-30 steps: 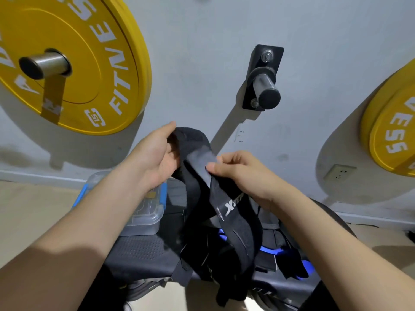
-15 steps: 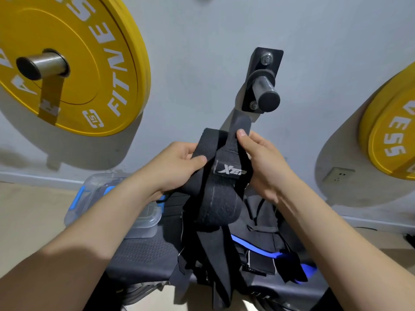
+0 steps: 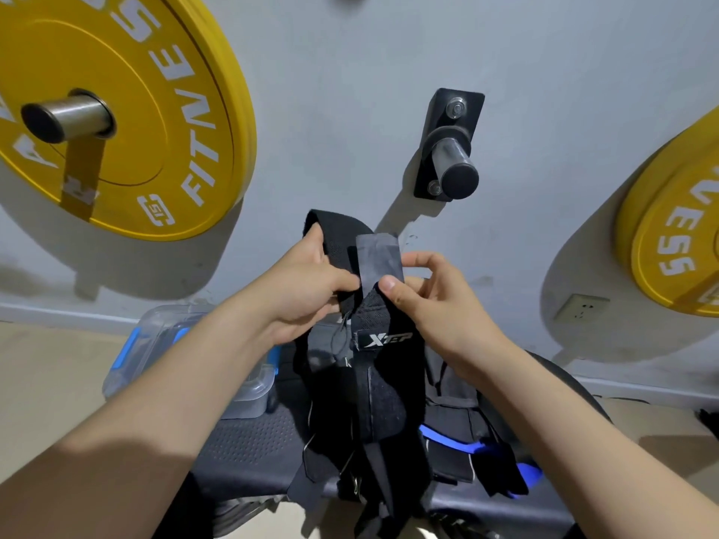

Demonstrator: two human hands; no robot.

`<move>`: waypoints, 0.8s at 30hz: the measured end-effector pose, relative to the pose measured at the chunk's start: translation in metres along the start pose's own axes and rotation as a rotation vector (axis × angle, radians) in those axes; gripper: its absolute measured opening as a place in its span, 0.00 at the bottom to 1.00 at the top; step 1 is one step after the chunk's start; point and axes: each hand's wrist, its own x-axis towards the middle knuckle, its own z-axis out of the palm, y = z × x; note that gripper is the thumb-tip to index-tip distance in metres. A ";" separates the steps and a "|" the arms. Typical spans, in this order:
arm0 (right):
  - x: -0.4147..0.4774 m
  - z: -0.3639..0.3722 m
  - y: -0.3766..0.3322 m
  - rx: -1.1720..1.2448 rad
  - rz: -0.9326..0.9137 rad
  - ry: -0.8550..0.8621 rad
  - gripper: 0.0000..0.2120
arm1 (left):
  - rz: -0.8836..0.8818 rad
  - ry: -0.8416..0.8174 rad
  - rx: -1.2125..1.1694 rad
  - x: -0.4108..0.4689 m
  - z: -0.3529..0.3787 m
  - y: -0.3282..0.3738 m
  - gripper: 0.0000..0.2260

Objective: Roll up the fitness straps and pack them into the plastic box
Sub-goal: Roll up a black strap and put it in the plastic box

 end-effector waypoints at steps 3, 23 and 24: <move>0.000 0.002 0.000 -0.027 -0.020 0.060 0.10 | 0.005 -0.042 0.049 0.000 0.002 -0.001 0.40; 0.000 0.019 0.007 -0.474 0.002 0.148 0.23 | 0.090 0.200 -0.342 -0.003 0.032 -0.011 0.12; 0.000 0.020 0.007 -0.527 0.021 0.139 0.23 | 0.097 0.212 -0.375 -0.003 0.032 -0.009 0.13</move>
